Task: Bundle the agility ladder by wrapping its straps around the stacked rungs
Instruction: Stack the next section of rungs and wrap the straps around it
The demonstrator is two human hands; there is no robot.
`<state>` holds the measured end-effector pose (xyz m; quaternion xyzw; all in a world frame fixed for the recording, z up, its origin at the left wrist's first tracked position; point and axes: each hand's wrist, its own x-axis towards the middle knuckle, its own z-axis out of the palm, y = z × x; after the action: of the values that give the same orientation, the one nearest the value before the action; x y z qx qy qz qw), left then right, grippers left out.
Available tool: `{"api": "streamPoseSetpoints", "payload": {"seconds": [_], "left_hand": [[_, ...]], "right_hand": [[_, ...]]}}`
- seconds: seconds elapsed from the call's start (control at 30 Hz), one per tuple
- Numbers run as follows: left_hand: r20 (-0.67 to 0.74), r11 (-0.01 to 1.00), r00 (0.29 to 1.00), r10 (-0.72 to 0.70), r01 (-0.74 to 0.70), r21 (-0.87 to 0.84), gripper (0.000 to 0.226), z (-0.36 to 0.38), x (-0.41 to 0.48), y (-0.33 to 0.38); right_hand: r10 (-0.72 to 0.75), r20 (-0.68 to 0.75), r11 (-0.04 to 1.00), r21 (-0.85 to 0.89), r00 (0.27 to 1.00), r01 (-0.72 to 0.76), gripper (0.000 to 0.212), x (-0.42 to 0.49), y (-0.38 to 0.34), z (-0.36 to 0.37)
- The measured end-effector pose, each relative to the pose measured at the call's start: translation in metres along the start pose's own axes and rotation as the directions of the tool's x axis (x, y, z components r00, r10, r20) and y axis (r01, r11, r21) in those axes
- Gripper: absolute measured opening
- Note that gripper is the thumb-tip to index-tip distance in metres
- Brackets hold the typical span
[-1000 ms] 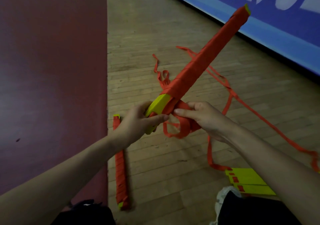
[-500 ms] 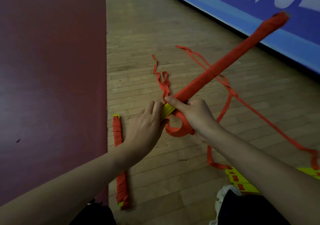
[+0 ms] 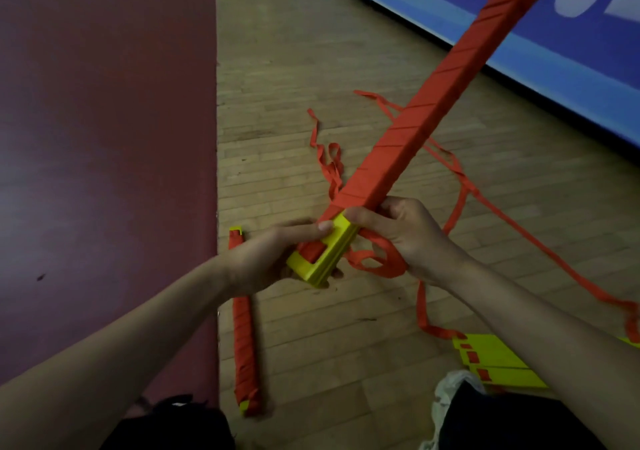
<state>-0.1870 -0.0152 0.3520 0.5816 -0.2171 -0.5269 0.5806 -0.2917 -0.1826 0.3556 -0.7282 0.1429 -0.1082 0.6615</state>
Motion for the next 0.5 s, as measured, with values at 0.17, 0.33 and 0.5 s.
{"api": "streamPoseSetpoints", "payload": {"seconds": [0.17, 0.33, 0.5], "left_hand": [[0.251, 0.964, 0.966, -0.057, 0.119, -0.239, 0.071, 0.006, -0.005, -0.004], [0.19, 0.918, 0.979, -0.073, 0.141, -0.37, 0.064, 0.009, -0.001, 0.001], [0.253, 0.945, 0.967, -0.022, 0.103, -0.31, 0.047, 0.009, 0.004, -0.003]], "right_hand": [[-0.018, 0.046, 0.986, 0.168, 0.999, 0.01, 0.011, -0.005, -0.015, 0.004], [-0.029, 0.063, 0.974, 0.227, 0.998, 0.014, 0.013, -0.004, -0.016, 0.001], [-0.015, 0.125, 0.977, 0.215, 0.992, -0.012, 0.009, -0.004, -0.015, -0.005]]}}
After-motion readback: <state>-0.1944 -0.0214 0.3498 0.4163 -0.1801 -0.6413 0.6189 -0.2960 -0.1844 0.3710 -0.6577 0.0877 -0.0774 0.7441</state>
